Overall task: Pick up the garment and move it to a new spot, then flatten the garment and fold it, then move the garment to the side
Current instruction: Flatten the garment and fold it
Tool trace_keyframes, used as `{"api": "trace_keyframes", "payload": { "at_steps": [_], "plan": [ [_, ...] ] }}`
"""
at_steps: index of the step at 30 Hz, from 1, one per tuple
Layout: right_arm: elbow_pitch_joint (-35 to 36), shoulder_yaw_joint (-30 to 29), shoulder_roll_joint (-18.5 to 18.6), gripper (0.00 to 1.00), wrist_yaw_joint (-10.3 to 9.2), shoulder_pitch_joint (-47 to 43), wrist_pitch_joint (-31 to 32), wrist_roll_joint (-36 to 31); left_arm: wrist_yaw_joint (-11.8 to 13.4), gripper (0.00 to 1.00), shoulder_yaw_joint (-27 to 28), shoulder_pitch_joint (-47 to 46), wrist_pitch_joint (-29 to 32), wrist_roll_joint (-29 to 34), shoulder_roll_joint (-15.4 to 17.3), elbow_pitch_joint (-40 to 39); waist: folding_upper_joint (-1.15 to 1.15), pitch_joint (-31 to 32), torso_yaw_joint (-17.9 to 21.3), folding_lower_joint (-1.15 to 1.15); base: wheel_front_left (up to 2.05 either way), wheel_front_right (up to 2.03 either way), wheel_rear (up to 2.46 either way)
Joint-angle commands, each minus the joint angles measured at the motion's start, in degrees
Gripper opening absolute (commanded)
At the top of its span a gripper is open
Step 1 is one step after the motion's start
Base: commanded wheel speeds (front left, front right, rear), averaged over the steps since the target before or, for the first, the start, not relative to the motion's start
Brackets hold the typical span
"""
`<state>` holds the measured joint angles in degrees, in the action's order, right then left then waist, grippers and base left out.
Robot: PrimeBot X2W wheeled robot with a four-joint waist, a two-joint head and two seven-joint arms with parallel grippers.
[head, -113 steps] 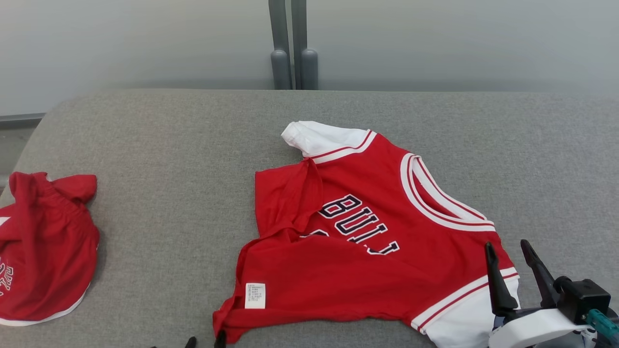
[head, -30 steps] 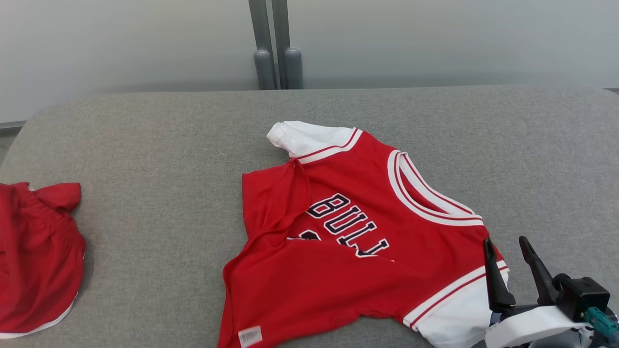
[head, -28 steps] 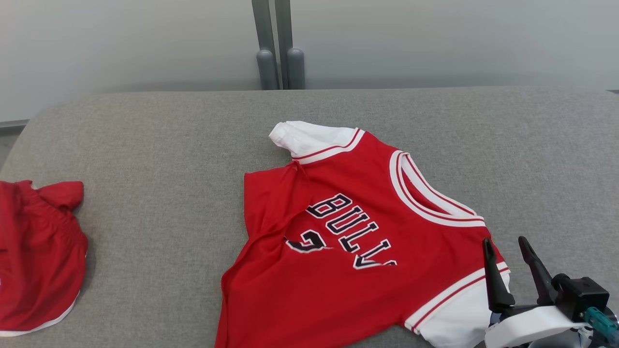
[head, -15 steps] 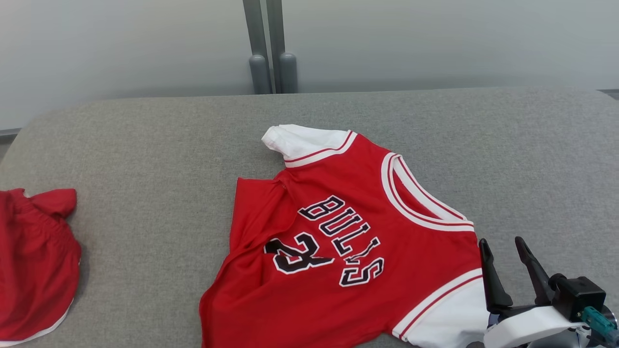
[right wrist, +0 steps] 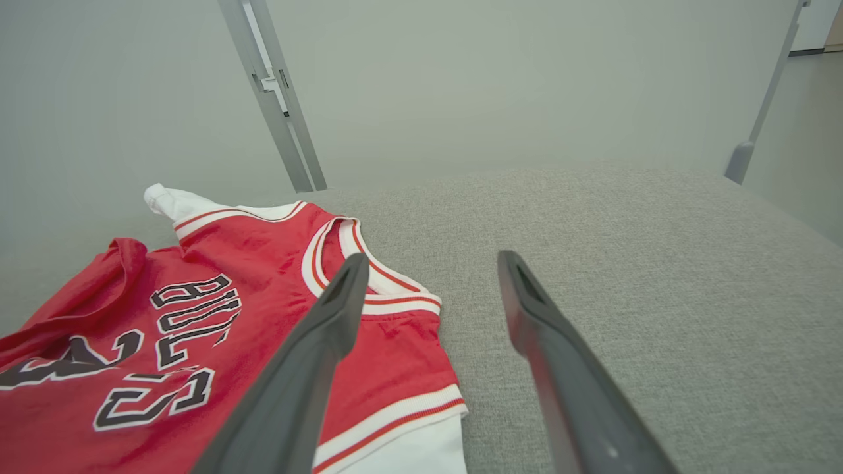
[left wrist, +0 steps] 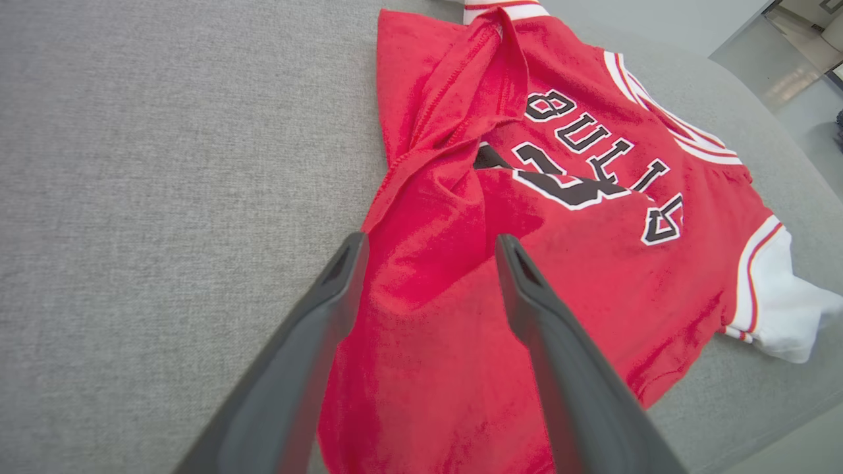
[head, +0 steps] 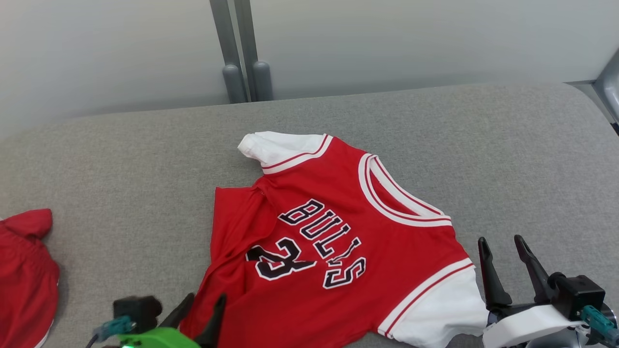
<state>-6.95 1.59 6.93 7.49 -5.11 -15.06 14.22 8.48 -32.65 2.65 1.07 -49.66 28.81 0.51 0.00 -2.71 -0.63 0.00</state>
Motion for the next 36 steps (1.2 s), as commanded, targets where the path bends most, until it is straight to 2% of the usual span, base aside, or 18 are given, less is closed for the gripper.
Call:
{"api": "trace_keyframes", "payload": {
  "at_steps": [1,6,9,10,14,15,16,21,26,33,35,36],
  "plan": [
    [0.2,0.3,0.2,1.00,0.01,1.1,-0.2,-0.1,-0.5,1.00,-1.3,-3.4,1.5,0.7,-1.6,1.7,0.00,-0.7,1.2,0.00,0.00,0.00,0.00],
    [0.0,1.1,-0.2,1.00,0.00,2.1,-0.2,0.0,-1.9,1.00,-6.9,-13.1,8.5,4.7,-4.6,10.8,0.00,-1.9,4.4,0.00,0.00,0.00,0.00],
    [0.0,0.9,-0.5,1.00,0.00,2.1,-0.2,0.1,-4.0,1.00,-9.6,-16.7,12.8,5.8,-5.1,15.0,0.00,-2.8,6.0,0.00,0.00,0.00,0.00],
    [-0.1,0.7,-0.6,1.00,0.00,2.0,-0.2,0.1,-5.4,1.00,-11.0,-17.8,14.2,6.4,-5.0,16.2,0.00,-3.1,6.5,0.00,0.00,0.00,0.00],
    [0.0,0.4,-0.9,1.00,0.00,2.3,-0.2,0.2,-7.6,1.00,-13.6,-20.1,17.1,7.6,-4.9,20.8,0.00,-4.1,8.0,0.00,0.00,0.00,0.00],
    [0.0,0.4,-1.0,1.00,0.00,2.5,-0.2,0.2,-7.6,0.13,-14.1,-20.6,17.1,8.4,-4.8,22.0,0.00,-4.2,8.2,0.00,0.00,0.00,0.00],
    [-0.1,0.5,-1.1,1.00,0.00,2.7,-0.2,0.2,-8.3,0.00,-14.5,-20.8,17.4,8.4,-4.9,23.3,0.00,-4.4,8.6,0.00,0.00,0.00,0.00],
    [-0.1,0.2,-1.5,1.00,0.00,3.1,-0.2,0.3,-7.8,0.00,-12.7,-22.7,12.6,8.3,-6.8,25.7,0.00,-4.8,9.3,0.00,0.00,0.00,0.00],
    [0.0,0.1,-1.5,1.00,0.00,3.7,-0.2,0.1,-6.3,0.00,-10.6,-27.7,8.0,10.4,-6.0,27.8,0.00,-5.6,9.3,0.00,0.00,0.00,0.00],
    [-0.2,0.3,-1.2,1.00,0.00,4.8,-0.2,0.0,-6.1,0.00,-9.4,-35.8,4.6,13.6,-4.8,33.1,0.00,-6.4,9.4,0.00,0.00,0.00,0.00],
    [-0.4,0.4,-1.1,1.00,0.00,5.0,-0.2,0.0,-6.1,0.00,-9.1,-36.9,3.6,13.5,-5.4,35.7,0.00,-6.3,9.5,0.00,0.00,0.00,0.00],
    [-0.5,0.4,-1.1,1.00,0.00,4.9,-0.2,-0.1,-6.2,0.16,-8.9,-37.1,2.9,13.2,-5.9,36.4,0.00,-6.2,9.5,0.00,0.00,0.00,0.00]
  ]
}}
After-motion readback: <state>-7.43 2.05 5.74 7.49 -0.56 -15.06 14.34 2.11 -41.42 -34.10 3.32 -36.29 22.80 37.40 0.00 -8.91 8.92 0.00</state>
